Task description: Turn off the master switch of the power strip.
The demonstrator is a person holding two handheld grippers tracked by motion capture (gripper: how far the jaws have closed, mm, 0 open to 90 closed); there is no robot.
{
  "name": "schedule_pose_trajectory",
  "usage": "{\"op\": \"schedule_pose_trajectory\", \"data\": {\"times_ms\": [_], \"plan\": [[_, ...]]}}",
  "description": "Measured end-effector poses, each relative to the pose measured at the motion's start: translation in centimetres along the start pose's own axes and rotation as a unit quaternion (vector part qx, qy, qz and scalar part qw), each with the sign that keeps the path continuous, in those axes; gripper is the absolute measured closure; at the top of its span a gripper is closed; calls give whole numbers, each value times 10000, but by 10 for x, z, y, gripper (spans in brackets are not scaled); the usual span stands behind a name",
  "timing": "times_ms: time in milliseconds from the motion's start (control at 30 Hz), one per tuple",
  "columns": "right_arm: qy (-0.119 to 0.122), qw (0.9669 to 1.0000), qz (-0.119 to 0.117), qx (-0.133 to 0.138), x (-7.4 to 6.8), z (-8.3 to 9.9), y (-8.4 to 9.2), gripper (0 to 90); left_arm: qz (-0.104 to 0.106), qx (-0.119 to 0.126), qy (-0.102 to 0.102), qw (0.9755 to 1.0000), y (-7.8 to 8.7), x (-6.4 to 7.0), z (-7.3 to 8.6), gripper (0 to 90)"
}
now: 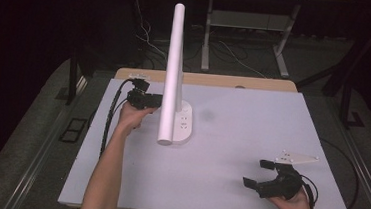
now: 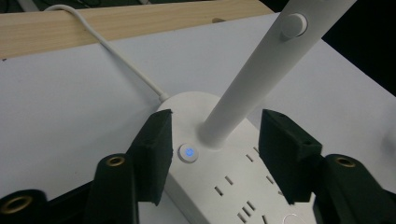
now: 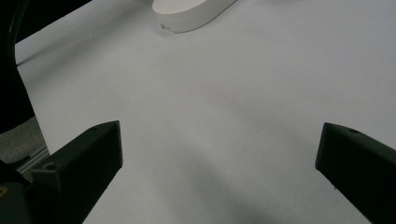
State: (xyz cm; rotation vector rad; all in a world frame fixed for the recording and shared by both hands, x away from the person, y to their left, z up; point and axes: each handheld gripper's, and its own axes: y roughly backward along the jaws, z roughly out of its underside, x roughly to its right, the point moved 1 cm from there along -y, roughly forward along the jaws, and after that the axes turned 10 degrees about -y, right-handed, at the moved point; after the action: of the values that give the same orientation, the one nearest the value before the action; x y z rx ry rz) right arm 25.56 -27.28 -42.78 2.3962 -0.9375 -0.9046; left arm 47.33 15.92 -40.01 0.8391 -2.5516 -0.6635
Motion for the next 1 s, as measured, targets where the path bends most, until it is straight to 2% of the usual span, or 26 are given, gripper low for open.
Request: {"op": "schedule_pose_trajectory", "data": {"times_ms": [600, 1000], "plan": [[44, 10000, 20, -19, 0, 0, -1, 0, -71, 69, 285, 9995, -9, -1, 7, 893], [27, 10000, 7, -67, 0, 0, -2, 0, -169, -13, 383, 9991, -19, 0, 14, 897]]}}
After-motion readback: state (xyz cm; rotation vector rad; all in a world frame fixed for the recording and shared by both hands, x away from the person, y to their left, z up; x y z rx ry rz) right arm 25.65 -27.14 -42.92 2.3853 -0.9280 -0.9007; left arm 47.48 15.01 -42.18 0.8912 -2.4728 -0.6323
